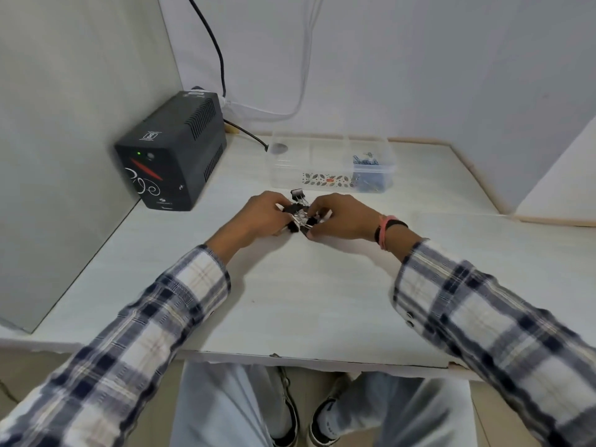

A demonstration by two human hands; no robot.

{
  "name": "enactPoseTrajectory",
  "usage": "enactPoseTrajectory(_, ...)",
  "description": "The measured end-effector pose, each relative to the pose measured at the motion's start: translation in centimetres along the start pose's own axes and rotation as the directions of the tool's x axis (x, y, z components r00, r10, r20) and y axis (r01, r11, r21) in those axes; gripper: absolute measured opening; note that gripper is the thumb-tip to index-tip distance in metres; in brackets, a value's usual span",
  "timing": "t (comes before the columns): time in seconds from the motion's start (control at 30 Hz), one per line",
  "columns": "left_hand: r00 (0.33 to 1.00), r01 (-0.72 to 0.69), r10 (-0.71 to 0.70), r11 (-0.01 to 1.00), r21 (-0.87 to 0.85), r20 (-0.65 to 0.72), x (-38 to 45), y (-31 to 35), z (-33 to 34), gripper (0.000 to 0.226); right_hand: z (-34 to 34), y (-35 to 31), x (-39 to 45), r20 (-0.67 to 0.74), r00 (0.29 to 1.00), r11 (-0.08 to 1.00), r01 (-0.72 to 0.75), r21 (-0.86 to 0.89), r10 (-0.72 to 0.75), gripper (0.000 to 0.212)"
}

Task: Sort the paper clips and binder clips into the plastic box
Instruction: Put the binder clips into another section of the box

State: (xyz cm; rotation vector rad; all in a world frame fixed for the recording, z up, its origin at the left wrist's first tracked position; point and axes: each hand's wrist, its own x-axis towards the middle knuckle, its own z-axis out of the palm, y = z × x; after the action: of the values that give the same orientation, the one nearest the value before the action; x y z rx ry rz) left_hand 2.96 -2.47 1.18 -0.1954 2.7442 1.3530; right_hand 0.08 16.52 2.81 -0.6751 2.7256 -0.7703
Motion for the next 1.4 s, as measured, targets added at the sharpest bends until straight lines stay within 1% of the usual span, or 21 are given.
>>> enactPoseTrajectory(0.1,0.999,-0.023,0.024,0.999,-0.026,0.040,0.0,0.6,1.2,0.021,-1.1,1.7,-1.2,0.025,0.999,0.999,-0.023,0.038,0.022,0.028)
enactPoseTrajectory(0.23,0.993,-0.068,0.073,0.995,-0.067,0.087,0.0,1.7,2.4,0.019,-2.3,3.2,-2.4,0.020,1.000,0.998,-0.017,0.053,0.016,0.007)
enactPoseTrajectory(0.27,0.991,-0.075,0.083,0.994,-0.084,0.106,0.0,1.9,2.5,0.018,-2.6,3.4,-2.7,0.003,1.000,0.997,-0.017,0.074,0.017,0.005)
enactPoseTrajectory(0.37,0.985,-0.054,0.074,0.990,-0.131,0.158,0.2,2.4,2.6,0.019,-3.3,4.0,-3.3,-0.086,0.996,0.992,-0.016,0.126,0.027,0.012)
enactPoseTrajectory(0.43,0.984,-0.056,0.077,0.990,-0.131,0.164,0.4,2.7,2.6,0.019,-3.7,4.6,-3.4,-0.107,0.994,0.990,-0.018,0.139,0.034,0.014)
enactPoseTrajectory(0.5,0.988,-0.110,0.114,0.993,-0.039,0.109,0.7,2.7,2.4,0.020,-3.9,5.2,-3.4,-0.068,0.995,0.982,-0.053,0.181,0.066,0.014)
enactPoseTrajectory(0.57,0.985,-0.172,0.169,0.980,0.099,0.031,1.3,2.5,2.3,0.027,-3.9,5.6,-3.3,-0.018,0.997,0.976,-0.072,0.205,0.077,0.016)
enactPoseTrajectory(0.6,0.979,-0.200,0.203,0.964,0.175,0.006,1.5,2.4,2.3,0.032,-3.7,5.7,-3.1,-0.006,0.998,0.980,-0.067,0.190,0.069,0.019)
enactPoseTrajectory(0.67,0.970,-0.235,0.242,0.926,0.296,0.013,1.9,2.2,2.2,0.046,-3.6,5.7,-2.9,-0.008,0.999,0.992,-0.045,0.117,0.046,0.029)
enactPoseTrajectory(0.7,0.972,-0.234,0.229,0.918,0.321,0.054,2.0,2.2,2.2,0.053,-3.5,5.7,-2.7,-0.003,1.000,0.997,-0.031,0.072,0.031,0.041)
enactPoseTrajectory(0.77,0.970,-0.230,0.186,0.904,0.359,0.155,2.0,2.2,2.2,0.065,-3.2,5.8,-2.2,0.069,0.998,0.998,0.003,-0.057,0.001,0.074)
enactPoseTrajectory(0.8,0.964,-0.248,0.187,0.892,0.377,0.191,2.2,2.1,2.3,0.064,-3.0,5.9,-1.9,0.113,0.994,0.990,0.014,-0.143,0.002,0.087)
enactPoseTrajectory(0.83,0.953,-0.283,0.216,0.881,0.379,0.211,2.2,2.1,2.3,0.056,-2.7,5.9,-1.7,0.137,0.991,0.977,0.026,-0.209,0.003,0.093)
enactPoseTrajectory(0.87,0.941,-0.324,0.260,0.878,0.352,0.217,2.3,2.1,2.4,0.045,-2.6,5.9,-1.6,0.143,0.990,0.969,0.034,-0.244,0.001,0.088)
enactPoseTrajectory(0.9,0.935,-0.340,0.286,0.889,0.306,0.208,2.2,2.2,2.4,0.033,-2.7,5.8,-1.7,0.128,0.992,0.968,0.046,-0.246,-0.015,0.076)
enactPoseTrajectory(0.93,0.937,-0.335,0.290,0.907,0.257,0.196,2.1,2.3,2.4,0.026,-2.8,5.7,-1.8,0.100,0.994,0.972,0.064,-0.226,-0.042,0.061)
enactPoseTrajectory(1.0,0.941,-0.323,0.286,0.916,0.238,0.178,1.9,2.5,2.3,0.022,-2.9,5.6,-2.0,0.041,0.995,0.982,0.098,-0.162,-0.093,0.037)
enactPoseTrajectory(1.1,0.943,-0.326,0.293,0.911,0.252,0.160,1.7,2.7,2.2,0.021,-3.0,6.1,-2.3,-0.026,0.994,0.991,0.102,-0.090,-0.105,0.016)
enactPoseTrajectory(1.2,0.943,-0.328,0.304,0.918,0.225,0.134,1.6,2.8,2.1,0.020,-3.1,6.5,-2.6,-0.062,0.994,0.995,0.085,-0.042,-0.088,0.009)
enactPoseTrajectory(1.3,0.953,-0.294,0.281,0.947,0.132,0.110,1.4,2.9,2.2,0.018,-3.2,6.6,-2.8,-0.111,0.992,0.998,0.066,0.006,-0.065,0.007)
enactPoseTrajectory(1.4,0.964,-0.255,0.250,0.965,0.062,0.088,1.1,3.0,2.2,0.021,-3.4,6.6,-3.0,-0.155,0.988,0.989,0.014,0.149,0.009,0.007)
